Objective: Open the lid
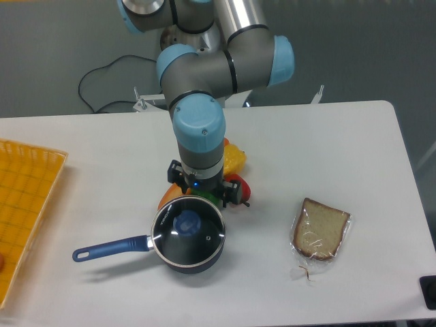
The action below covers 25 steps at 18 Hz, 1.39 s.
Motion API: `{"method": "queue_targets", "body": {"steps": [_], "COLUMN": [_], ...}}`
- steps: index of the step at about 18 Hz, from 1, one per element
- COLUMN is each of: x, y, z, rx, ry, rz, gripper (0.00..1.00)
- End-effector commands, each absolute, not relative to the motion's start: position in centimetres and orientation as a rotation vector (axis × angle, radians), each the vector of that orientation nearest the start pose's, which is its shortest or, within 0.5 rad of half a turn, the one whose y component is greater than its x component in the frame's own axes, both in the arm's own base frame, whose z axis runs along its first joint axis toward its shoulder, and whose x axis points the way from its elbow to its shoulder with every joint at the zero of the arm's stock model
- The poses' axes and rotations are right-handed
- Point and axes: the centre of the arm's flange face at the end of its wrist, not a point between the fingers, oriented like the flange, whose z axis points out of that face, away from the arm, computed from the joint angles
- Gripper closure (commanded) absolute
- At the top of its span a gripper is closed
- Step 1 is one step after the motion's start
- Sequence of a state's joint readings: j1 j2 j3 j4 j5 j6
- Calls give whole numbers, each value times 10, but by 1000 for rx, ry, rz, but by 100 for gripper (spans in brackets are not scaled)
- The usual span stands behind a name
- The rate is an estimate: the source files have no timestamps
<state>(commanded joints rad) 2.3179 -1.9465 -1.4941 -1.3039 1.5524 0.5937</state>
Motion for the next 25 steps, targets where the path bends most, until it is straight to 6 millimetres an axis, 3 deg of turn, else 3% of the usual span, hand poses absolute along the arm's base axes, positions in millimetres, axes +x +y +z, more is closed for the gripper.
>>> {"method": "queue_targets", "body": {"steps": [16,25], "x": [-339,-335], "y": [574,580], "z": [321,307], "rx": [-3087,-3107], "ry": [-251,-261], "rz": [-78,-94], "gripper": [0,0]}}
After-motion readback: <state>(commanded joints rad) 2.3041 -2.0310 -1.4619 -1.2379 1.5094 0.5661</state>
